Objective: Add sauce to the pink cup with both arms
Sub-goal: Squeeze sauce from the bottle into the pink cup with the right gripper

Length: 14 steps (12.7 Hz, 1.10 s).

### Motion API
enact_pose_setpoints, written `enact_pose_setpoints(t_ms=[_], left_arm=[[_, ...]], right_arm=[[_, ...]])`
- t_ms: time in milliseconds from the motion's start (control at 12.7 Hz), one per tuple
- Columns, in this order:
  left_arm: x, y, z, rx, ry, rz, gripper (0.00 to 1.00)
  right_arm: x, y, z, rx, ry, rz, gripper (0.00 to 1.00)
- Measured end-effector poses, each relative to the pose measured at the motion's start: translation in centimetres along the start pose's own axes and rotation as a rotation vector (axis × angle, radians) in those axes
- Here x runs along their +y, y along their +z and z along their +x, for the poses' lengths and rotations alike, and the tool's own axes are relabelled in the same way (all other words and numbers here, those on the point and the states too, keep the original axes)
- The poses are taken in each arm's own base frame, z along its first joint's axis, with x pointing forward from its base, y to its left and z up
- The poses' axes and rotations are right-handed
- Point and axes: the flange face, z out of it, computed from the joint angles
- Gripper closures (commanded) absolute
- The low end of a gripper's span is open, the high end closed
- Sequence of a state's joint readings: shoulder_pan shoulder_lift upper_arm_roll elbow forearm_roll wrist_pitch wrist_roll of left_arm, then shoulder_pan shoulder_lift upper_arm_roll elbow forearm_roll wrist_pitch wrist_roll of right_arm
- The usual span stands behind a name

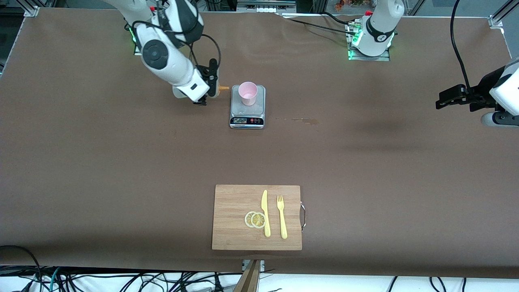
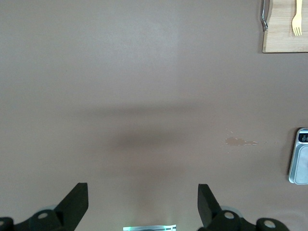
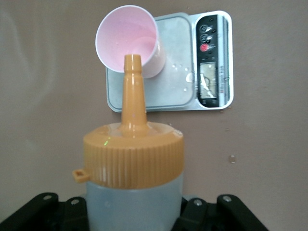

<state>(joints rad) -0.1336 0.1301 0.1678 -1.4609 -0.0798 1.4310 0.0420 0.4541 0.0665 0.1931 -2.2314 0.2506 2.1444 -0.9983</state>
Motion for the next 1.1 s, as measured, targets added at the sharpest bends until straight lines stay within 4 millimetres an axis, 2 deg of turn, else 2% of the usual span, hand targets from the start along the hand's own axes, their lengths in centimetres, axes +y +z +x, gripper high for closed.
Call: enact_pose_setpoints(t_ms=[157,393,866,1102], left_arm=[[0.0,0.0,0.0,0.0,0.0,0.0,0.0],[0.0,0.0,0.0,0.0,0.0,0.0,0.0],[0.0,0.0,0.0,0.0,0.0,0.0,0.0],[0.0,0.0,0.0,0.0,0.0,0.0,0.0]], right_arm=[[-2.0,1.2,2.3,-0.041,0.031,-0.017,0.96],[-3.6,2.5,4.0,-0.102,0.05,-0.059,0.96],[-4.6,4.3,6.7,-0.209,0.036,-0.125,0.96],[-4.8,4.4,8.3,-0.307,0.029,-0.14,0.96]])
